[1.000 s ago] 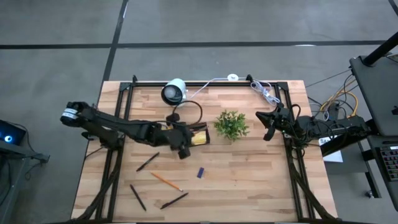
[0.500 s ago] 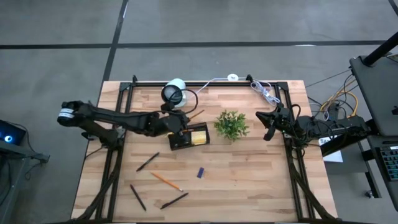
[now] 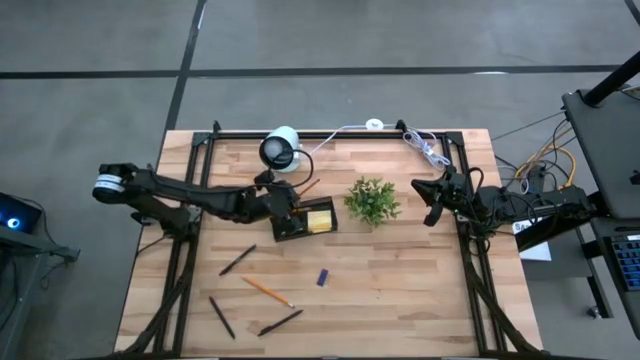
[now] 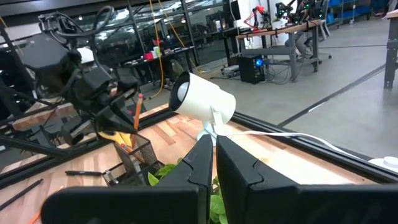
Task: Pick and place office supplies into organizer
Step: Put the top yellow pencil in the black desk organizer
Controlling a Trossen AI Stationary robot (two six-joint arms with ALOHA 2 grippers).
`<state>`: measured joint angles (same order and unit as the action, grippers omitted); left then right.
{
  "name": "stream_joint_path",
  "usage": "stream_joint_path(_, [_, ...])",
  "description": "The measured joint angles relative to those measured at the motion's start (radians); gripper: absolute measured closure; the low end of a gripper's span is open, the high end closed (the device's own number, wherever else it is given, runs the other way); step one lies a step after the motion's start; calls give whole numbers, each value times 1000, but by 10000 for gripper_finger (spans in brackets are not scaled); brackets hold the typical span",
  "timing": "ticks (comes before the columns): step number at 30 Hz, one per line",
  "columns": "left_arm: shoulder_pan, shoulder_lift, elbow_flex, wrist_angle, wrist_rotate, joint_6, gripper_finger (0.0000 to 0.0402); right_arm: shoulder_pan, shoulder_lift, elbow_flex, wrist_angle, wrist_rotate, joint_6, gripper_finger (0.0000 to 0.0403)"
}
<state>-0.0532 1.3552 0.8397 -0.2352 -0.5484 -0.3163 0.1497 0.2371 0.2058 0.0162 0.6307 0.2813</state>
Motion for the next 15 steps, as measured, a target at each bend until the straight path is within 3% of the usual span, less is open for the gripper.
stream_joint_path(15, [8, 0, -59, 17, -7, -44, 395, 0, 0, 0, -1, 0, 0, 390])
